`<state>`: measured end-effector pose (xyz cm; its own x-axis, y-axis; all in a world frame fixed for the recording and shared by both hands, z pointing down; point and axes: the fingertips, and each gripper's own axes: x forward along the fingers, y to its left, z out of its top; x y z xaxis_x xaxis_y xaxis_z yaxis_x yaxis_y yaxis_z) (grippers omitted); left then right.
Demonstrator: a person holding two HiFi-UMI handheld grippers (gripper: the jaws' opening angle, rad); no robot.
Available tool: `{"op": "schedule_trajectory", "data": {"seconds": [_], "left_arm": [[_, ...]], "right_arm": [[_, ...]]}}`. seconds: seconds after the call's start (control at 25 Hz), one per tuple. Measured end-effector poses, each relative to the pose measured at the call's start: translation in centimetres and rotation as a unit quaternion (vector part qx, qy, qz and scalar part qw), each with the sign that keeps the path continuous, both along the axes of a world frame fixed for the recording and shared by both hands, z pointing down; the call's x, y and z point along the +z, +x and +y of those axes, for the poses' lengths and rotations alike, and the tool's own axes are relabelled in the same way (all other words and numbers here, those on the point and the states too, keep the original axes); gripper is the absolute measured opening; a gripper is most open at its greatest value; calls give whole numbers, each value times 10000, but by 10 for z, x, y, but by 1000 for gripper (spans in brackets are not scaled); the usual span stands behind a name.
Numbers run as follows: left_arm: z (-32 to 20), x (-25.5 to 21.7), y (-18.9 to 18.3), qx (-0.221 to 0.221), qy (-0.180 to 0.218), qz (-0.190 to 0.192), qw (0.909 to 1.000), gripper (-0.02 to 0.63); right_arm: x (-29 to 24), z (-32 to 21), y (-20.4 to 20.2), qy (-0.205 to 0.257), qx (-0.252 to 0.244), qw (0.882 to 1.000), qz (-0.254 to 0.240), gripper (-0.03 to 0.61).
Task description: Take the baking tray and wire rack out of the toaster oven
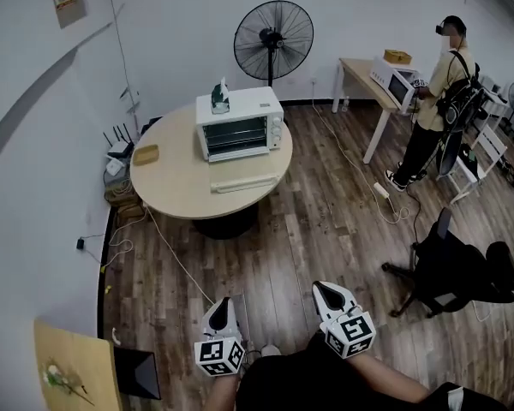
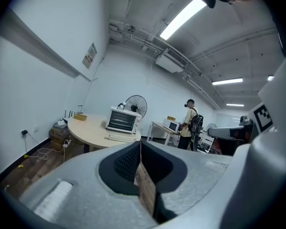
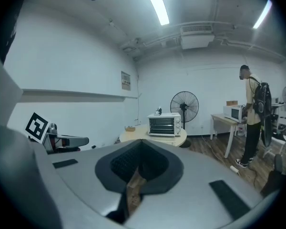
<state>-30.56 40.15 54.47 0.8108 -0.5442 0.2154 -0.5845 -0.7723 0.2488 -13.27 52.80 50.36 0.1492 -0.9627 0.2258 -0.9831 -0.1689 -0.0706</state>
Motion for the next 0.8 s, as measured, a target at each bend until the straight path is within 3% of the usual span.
{"op": "schedule_trajectory", "data": {"seconds": [0.28,0.44,0.68,0.8], "left_arm": [[4,17,13,288,-96,37,9995,21],[-3,21,31,304,-141,-39,9994,21],[-34,32,65,359,-371,-100,9986,21],[-49,35,97,652,-586,40,9961,21]], "right_arm": [[29,24,9,-305,151,9994,-6,-11],[44,23,29,-375,217,9987,-285,-11],[57,-32,55,-264,-115,9984,-489,-11],[55,-69,79,-182,-305,9984,-428,-11]]}}
